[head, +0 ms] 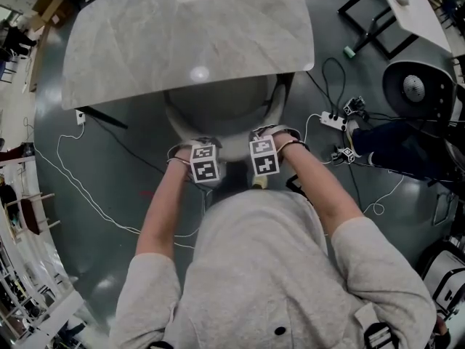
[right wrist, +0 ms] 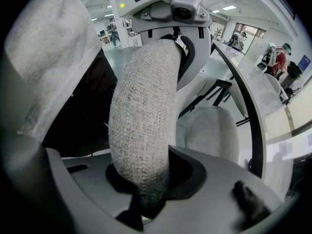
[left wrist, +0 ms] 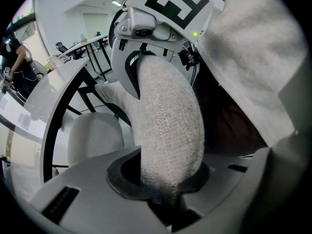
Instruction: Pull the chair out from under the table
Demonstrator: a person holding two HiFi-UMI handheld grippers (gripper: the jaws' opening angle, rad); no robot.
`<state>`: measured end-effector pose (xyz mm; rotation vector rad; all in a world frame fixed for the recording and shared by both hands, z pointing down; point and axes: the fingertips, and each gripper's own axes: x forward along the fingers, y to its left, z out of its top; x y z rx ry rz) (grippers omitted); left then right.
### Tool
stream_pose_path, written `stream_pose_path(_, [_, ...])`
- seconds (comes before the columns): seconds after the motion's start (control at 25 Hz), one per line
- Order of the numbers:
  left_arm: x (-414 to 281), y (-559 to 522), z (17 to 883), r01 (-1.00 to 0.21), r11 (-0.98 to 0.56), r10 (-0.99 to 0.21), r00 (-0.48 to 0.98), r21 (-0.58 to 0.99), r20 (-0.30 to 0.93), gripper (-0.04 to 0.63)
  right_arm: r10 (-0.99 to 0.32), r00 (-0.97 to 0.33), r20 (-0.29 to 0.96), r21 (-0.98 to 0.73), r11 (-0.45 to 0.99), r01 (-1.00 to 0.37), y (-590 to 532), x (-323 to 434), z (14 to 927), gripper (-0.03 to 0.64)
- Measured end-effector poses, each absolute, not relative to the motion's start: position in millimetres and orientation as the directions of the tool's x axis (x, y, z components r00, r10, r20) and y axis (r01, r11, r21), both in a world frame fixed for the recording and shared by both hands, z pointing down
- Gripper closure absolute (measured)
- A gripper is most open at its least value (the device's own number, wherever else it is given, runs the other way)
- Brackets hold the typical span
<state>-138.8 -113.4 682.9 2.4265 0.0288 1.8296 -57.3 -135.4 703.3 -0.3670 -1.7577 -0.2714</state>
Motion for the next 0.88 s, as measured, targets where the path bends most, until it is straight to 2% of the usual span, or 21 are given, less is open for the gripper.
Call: stream_pose_path(0.88, [-110.0,-31.4,681.4,-0.103,-0.99,0.059,0.282,0.091,0.958,0.485,0.11,-0.179,0.978,-0.021,0.9,0.436,-57.4,-29.1,702.2,0.525])
